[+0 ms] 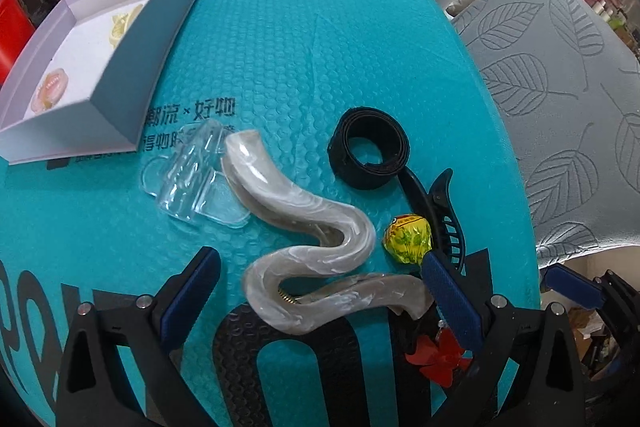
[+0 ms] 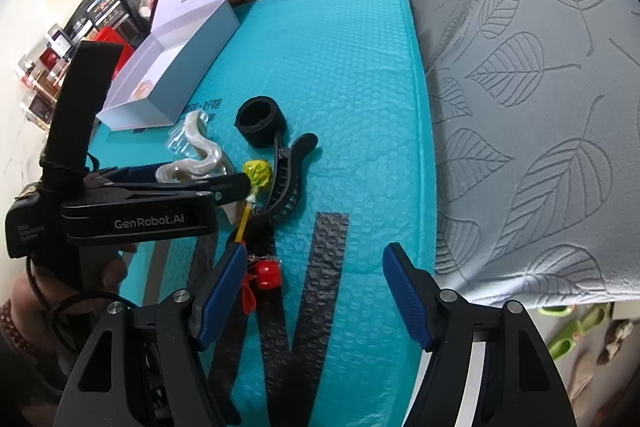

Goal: Organize rigid objects
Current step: 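Grasp the pearly S-shaped clip with the left tool while the right tool grasps the red flower clip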

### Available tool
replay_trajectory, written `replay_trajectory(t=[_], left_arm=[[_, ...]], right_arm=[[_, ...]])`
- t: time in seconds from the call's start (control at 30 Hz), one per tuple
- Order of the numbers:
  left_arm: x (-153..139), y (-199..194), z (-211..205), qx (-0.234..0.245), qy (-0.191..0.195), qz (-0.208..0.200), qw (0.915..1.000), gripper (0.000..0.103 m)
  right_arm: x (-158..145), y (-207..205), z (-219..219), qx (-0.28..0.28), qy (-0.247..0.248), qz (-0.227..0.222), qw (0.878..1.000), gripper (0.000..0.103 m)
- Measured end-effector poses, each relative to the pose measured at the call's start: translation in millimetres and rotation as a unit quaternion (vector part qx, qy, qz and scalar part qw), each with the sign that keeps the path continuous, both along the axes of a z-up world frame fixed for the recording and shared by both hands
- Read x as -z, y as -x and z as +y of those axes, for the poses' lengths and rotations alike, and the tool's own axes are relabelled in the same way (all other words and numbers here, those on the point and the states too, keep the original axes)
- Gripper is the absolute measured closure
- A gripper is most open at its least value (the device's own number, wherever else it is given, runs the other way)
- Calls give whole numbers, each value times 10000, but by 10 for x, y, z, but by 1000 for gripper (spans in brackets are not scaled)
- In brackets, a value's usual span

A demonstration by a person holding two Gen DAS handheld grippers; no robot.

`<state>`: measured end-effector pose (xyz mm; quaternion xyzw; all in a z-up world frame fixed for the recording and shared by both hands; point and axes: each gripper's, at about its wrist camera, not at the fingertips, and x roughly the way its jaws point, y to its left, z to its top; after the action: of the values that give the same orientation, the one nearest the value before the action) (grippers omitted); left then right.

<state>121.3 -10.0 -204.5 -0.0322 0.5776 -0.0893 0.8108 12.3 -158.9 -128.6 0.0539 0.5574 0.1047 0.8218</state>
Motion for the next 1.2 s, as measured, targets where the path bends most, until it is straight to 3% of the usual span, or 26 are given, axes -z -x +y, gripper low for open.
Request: replay_trajectory(t=[0.07,0.17,0.23,0.27,0.4,0.5,1.07,1.2], left_arm=[[18,2,0,16,86,-14,10000,2],[3,28,-8,64,256,-107,9996,16],[-15,35,-16,134,271,-172,9994,34],[-20,63,-16,138,192,-173,9996,38],[-27,89,-25,225,169,-175,9995,39],[-88,136,-32,368,81,-273,9989,52],[-138,502,230,327,-19,75,9994,52],[-137,577,302,186,-5,134,9997,52]], right_arm=[[16,-6,-1,-9,11,29,10000,32],[33,-6,-7,-3,9,56,10000,32],[36,-7,-10,-3,1,58,10000,32],[34,-3,-8,-3,-5,56,10000,32],[23,-6,6,-29,-23,33,10000,32],[11,-3,14,-69,-36,0,10000,32],[74,108,182,-412,-153,32,9990,32],[145,121,270,-574,-141,59,9982,40]])
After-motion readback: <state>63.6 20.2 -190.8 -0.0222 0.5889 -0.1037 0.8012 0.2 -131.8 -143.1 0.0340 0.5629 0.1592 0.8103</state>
